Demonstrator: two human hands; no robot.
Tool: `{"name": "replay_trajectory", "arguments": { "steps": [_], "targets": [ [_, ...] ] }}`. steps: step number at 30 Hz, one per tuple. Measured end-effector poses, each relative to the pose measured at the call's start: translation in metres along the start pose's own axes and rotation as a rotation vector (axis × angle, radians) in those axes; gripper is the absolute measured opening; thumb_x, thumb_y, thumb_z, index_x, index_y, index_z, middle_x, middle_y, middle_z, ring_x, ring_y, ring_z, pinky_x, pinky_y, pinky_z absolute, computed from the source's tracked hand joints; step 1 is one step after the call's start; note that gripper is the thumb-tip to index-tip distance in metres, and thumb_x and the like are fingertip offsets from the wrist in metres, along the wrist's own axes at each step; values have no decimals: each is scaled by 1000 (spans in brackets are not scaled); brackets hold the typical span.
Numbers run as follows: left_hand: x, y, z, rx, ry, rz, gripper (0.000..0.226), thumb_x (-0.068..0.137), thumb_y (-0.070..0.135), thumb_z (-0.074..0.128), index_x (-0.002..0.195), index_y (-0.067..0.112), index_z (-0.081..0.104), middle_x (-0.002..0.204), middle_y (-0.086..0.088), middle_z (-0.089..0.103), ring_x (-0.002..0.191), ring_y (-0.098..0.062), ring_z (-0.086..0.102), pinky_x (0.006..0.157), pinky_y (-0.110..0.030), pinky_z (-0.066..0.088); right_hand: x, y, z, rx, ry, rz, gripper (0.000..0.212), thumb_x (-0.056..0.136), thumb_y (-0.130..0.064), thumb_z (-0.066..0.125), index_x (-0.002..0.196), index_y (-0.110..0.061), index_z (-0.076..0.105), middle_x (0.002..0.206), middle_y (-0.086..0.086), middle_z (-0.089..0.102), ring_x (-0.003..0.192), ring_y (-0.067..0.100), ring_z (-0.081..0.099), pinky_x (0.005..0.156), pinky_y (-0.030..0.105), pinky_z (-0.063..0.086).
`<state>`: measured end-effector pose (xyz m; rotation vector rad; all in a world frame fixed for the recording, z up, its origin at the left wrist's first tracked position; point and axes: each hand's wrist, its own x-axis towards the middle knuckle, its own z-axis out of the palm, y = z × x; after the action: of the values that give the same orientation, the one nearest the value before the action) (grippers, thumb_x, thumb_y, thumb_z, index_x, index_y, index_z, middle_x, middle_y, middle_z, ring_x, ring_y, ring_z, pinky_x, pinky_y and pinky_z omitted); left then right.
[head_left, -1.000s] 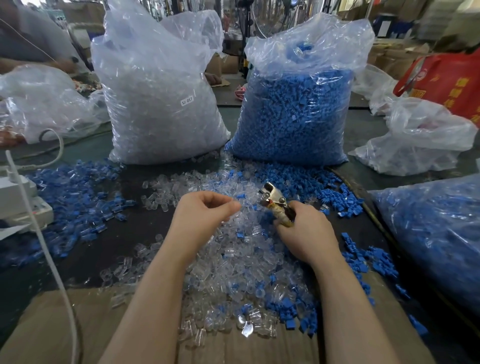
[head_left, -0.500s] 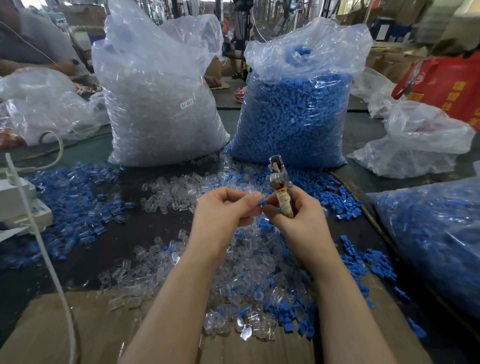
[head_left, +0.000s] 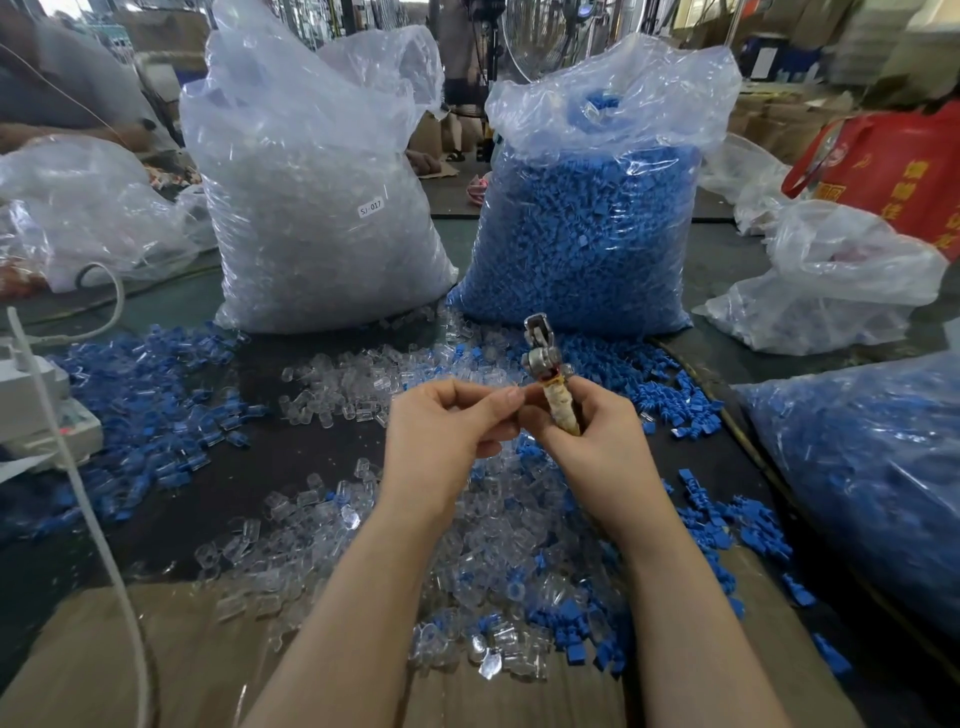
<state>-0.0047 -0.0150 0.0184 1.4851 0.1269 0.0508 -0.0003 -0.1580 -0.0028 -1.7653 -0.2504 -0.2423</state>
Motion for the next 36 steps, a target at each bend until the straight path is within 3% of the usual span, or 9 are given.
{"name": "replay_trajectory", "arguments": {
  "steps": [2, 4, 7, 9, 21, 31, 36],
  "targets": [
    [0, 0, 0, -2, 5, -8, 14, 78, 18, 80, 85, 7, 75, 75, -6, 76, 68, -14, 72, 62, -21, 57, 0, 1, 0, -23, 5, -11, 6, 90, -16, 70, 93, -11, 69, 81, 17, 67, 80, 40, 60, 71, 55, 51],
    [0, 0, 1, -27, 20, -21, 12, 78, 17, 80, 83, 8, 75, 75, -6, 76, 67, -12, 72, 61, -20, 56, 0, 2, 1, -40, 14, -22, 4, 89, -14, 70, 90, -11, 68, 78, 14, 66, 74, 36, 59, 67, 49, 50],
    [0, 0, 1, -63, 21, -30, 8, 80, 15, 78, 81, 9, 73, 75, -6, 76, 66, -11, 71, 59, -18, 55, -1, 2, 2, -32, 65, -43, 15, 88, -10, 69, 82, -23, 65, 65, -9, 63, 57, 6, 53, 53, 22, 44],
    [0, 1, 2, -77, 6, -36, 7, 81, 13, 77, 83, 8, 73, 75, -6, 76, 65, -10, 71, 58, -18, 55, -1, 1, 2, -3, 100, -54, 21, 88, -6, 68, 81, -25, 62, 64, -16, 61, 56, -1, 51, 54, 13, 42],
    [-4, 3, 9, -122, 28, -29, 5, 83, 4, 74, 87, 2, 72, 71, -10, 75, 63, -12, 71, 57, -18, 55, -1, -1, 3, 96, 184, -125, 17, 90, -10, 66, 87, -26, 64, 81, -14, 70, 77, 4, 66, 72, 18, 53],
    [-7, 3, 17, -92, 37, 31, 6, 82, 6, 76, 86, 2, 74, 71, -8, 75, 66, -12, 72, 57, -17, 53, -1, -2, 6, 26, 226, -114, 21, 90, -8, 68, 86, -27, 62, 74, -21, 66, 67, -4, 60, 61, 11, 46],
    [-9, 1, 19, -16, 98, 162, 4, 80, 6, 78, 82, 8, 75, 71, -3, 75, 69, -14, 73, 61, -20, 56, -2, -3, 7, 21, 242, -96, 18, 90, -11, 70, 83, -26, 62, 75, -11, 66, 64, 0, 57, 57, 15, 47]
  ]
}}
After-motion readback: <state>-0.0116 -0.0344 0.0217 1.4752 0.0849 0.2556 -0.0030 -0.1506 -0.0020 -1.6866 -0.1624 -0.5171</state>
